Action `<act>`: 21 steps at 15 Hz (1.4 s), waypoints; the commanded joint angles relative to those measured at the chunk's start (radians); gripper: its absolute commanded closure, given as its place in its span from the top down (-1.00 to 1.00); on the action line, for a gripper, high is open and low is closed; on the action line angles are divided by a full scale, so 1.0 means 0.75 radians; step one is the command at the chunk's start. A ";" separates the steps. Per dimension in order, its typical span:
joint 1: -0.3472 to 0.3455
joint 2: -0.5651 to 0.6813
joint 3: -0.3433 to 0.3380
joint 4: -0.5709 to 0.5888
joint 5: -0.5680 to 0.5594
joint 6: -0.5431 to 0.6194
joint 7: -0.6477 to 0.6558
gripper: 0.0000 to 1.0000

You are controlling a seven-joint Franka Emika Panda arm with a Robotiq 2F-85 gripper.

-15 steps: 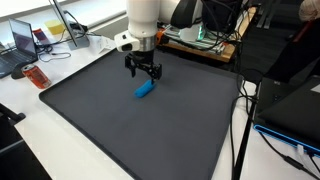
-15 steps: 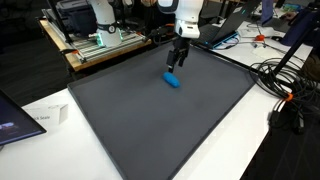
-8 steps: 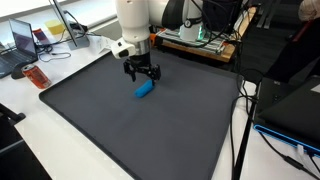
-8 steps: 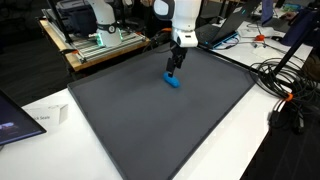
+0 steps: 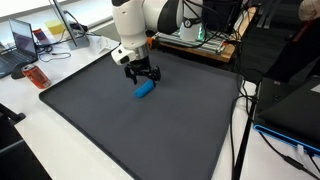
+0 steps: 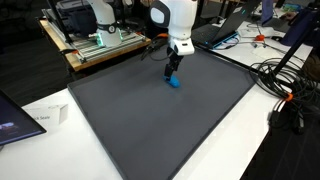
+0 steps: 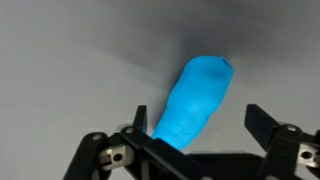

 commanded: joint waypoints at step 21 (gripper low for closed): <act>-0.028 0.072 0.033 0.003 -0.095 0.114 0.003 -0.45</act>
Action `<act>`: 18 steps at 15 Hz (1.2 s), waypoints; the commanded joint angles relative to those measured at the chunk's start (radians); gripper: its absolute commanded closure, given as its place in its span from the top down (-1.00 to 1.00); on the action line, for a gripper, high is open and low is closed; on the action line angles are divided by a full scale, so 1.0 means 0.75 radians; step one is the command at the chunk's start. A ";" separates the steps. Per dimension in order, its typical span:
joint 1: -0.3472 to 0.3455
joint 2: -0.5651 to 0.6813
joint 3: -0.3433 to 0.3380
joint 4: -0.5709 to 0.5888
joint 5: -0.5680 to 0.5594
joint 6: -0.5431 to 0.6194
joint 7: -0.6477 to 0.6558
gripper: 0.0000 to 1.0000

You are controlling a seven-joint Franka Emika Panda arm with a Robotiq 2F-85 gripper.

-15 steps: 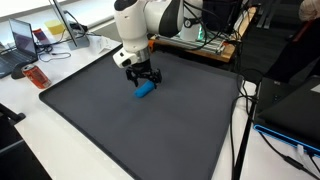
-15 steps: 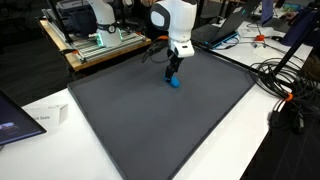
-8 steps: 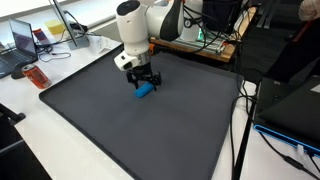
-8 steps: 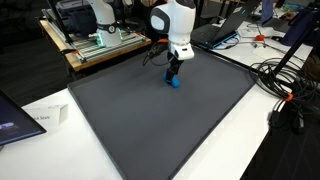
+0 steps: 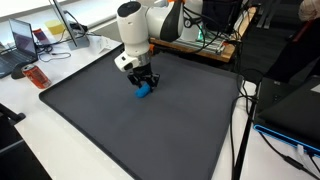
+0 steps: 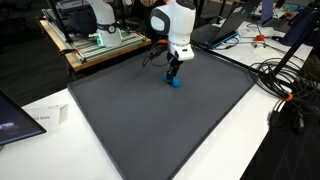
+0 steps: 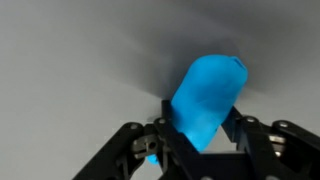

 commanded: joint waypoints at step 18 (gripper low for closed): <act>0.031 -0.069 -0.024 -0.032 -0.105 0.017 0.118 1.00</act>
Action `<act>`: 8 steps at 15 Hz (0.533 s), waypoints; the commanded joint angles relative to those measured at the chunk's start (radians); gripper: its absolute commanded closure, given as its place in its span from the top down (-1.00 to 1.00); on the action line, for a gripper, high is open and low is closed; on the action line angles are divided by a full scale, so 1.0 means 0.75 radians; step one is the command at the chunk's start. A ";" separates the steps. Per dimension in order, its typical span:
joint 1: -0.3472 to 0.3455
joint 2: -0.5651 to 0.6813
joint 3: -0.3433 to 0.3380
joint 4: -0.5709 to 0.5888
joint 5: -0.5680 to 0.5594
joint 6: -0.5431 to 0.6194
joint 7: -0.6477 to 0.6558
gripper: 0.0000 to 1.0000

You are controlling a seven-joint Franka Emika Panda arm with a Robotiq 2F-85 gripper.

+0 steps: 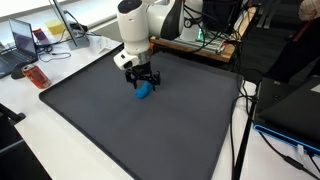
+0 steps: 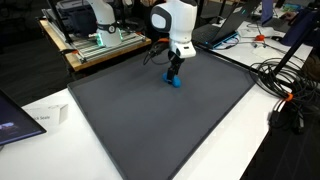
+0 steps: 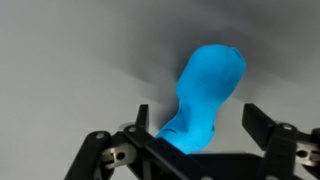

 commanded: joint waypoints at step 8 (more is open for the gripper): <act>0.230 -0.154 -0.153 -0.088 -0.268 -0.055 0.552 1.00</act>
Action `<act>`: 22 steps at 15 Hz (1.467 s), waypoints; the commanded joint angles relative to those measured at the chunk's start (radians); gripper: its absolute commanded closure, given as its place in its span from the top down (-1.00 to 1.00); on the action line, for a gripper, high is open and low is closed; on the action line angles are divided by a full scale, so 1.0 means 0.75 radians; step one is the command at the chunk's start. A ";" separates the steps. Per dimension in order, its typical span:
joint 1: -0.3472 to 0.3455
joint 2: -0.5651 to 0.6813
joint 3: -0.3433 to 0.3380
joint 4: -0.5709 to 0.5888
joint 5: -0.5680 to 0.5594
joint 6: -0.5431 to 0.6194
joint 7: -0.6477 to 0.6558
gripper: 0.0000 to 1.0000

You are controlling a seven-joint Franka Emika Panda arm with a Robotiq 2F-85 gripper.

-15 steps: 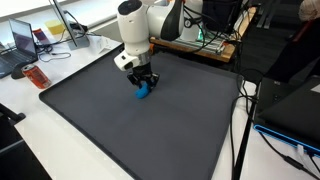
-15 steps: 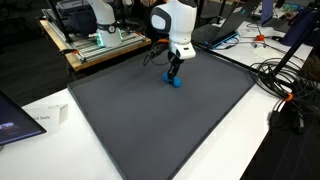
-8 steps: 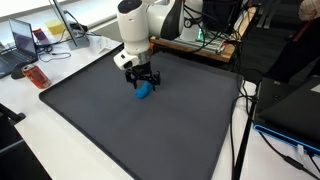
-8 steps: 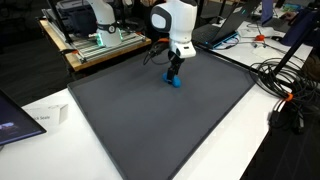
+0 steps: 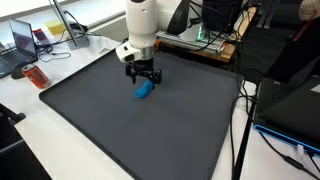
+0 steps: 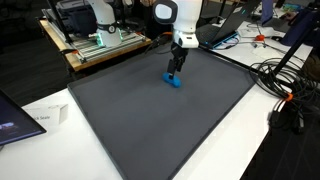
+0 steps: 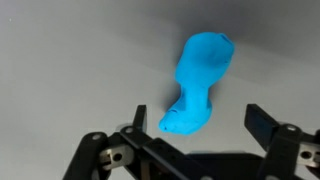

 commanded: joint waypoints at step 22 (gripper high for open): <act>0.291 -0.200 -0.060 -0.234 -0.722 -0.028 1.766 1.00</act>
